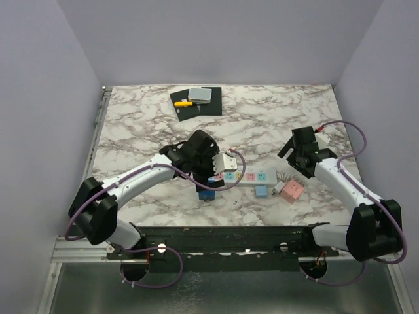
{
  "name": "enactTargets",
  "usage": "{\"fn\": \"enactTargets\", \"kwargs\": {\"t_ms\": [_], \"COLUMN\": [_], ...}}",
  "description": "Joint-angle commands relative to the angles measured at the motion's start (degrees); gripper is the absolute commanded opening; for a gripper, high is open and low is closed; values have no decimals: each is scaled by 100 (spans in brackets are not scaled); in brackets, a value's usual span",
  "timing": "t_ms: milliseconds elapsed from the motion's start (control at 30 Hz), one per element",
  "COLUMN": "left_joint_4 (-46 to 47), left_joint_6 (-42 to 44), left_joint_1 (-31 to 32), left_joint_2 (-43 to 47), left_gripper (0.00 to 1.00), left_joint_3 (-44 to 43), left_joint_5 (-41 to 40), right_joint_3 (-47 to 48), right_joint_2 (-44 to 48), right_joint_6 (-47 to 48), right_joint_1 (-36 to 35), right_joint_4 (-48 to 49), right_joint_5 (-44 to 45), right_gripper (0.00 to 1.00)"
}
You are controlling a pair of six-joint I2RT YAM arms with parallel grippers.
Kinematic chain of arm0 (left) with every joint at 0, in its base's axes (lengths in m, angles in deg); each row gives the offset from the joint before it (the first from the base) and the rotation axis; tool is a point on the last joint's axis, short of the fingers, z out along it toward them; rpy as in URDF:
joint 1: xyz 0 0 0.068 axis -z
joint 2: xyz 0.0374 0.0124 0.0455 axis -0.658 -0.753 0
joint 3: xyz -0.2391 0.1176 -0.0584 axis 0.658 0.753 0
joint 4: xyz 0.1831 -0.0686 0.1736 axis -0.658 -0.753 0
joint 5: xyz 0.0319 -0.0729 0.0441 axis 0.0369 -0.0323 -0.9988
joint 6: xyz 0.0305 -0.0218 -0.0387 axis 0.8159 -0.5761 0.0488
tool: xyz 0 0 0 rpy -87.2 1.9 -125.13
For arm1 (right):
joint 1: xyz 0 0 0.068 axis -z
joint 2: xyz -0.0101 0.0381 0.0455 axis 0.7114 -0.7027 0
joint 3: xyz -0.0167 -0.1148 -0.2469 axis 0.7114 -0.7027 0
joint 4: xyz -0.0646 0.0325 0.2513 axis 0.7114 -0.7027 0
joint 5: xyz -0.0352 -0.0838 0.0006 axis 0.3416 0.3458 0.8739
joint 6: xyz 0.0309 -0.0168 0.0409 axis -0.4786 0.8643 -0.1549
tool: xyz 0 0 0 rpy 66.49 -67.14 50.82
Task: Insert the plug
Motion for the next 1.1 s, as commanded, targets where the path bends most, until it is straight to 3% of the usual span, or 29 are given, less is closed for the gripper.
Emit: {"fn": "enactTargets", "kwargs": {"t_ms": [0, 367, 633, 833, 933, 1067], "left_joint_4": [-1007, -682, -583, -527, -525, -526], "left_joint_6": [153, 354, 252, 320, 307, 362], "left_joint_1": [12, 7, 9, 9, 11, 15], "left_joint_2": [427, 212, -31, -233, -370, -499], "left_gripper": [99, 97, 97, 96, 92, 75], "left_joint_3": [445, 459, 431, 309, 211, 111], "left_joint_5": [-217, -460, -20, 2, 92, 120], "right_joint_3": [101, 250, 141, 105, 81, 35], "right_joint_2": [438, 756, 777, 824, 857, 857], "right_joint_6": [315, 564, 1262, 1455, 1500, 1529], "right_joint_1": [-144, -918, -1058, -1058, -1062, -1056], "right_joint_4": [-135, -281, 216, 307, 321, 345], "right_joint_5": [-379, -1168, -2912, -3435, -3587, -3674], "right_gripper": [100, 99, 100, 100, 100, 98]}}
